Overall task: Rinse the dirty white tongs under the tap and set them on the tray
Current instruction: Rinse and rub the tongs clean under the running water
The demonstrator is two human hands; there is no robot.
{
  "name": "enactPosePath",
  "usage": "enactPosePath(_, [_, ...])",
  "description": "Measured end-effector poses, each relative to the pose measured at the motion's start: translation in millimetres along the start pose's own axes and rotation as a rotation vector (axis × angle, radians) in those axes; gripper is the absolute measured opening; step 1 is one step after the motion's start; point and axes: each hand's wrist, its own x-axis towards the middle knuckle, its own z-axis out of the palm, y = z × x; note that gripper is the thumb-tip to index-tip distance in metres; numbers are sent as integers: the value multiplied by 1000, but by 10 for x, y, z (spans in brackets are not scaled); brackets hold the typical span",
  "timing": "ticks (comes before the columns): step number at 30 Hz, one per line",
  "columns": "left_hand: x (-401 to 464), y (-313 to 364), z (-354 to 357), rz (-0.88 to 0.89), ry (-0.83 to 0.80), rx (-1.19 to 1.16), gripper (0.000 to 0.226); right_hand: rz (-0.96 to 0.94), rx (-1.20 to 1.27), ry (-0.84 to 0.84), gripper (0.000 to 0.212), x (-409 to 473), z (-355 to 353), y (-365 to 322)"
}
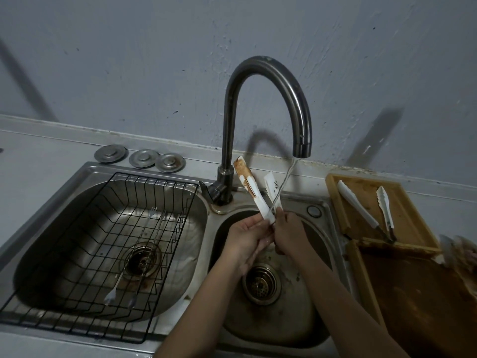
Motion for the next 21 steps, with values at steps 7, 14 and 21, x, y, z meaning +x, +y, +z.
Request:
enactPosePath(7, [-79, -2, 5, 28, 28, 133, 25, -9, 3, 11, 46, -73, 30, 36])
enactPosePath(14, [-37, 17, 24, -4, 76, 98, 24, -28, -8, 37, 48, -48, 38, 44])
enactPosePath(21, [-25, -13, 18, -13, 83, 95, 19, -24, -13, 30, 45, -55, 38, 44])
